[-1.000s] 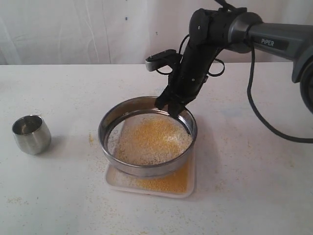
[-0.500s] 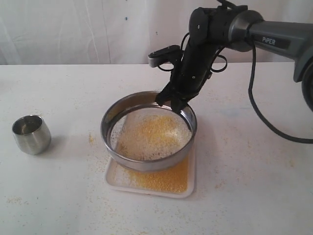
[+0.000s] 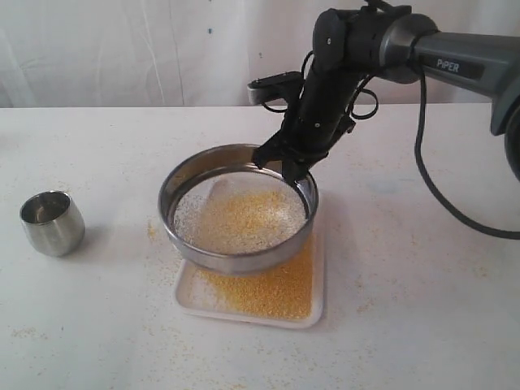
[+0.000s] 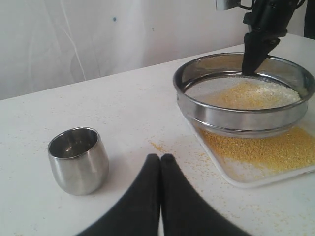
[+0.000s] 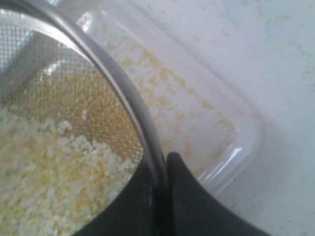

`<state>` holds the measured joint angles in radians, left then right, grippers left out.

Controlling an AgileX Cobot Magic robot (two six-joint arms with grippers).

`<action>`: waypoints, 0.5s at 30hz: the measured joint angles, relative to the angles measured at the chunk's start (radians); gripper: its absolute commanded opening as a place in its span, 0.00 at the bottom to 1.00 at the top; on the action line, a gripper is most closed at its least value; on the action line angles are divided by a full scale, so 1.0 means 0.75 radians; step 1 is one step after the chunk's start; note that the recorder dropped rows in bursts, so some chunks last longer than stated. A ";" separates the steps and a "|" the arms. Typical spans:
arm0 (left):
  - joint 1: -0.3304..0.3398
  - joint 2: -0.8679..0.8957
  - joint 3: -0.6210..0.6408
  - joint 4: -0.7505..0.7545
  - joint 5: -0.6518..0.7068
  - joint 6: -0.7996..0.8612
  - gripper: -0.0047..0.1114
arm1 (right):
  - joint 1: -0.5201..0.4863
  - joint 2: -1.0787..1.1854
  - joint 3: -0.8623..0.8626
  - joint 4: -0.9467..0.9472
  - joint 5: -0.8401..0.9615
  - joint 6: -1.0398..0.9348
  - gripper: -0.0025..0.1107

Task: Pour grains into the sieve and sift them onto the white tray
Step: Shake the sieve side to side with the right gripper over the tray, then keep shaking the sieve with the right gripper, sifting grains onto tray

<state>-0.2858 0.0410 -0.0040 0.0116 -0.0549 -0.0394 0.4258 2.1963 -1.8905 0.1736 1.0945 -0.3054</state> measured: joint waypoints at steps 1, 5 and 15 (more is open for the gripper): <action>0.000 0.000 0.000 0.000 0.000 0.000 0.04 | -0.007 -0.003 0.000 0.020 0.042 -0.098 0.02; 0.000 0.000 0.000 0.000 0.000 0.000 0.04 | 0.013 -0.003 0.003 -0.090 0.056 0.031 0.02; 0.000 0.000 0.000 0.000 0.000 0.000 0.04 | 0.014 -0.005 0.003 -0.110 0.005 0.086 0.02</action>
<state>-0.2858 0.0410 -0.0040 0.0116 -0.0549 -0.0394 0.4365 2.1923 -1.8886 0.0913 1.0980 -0.2407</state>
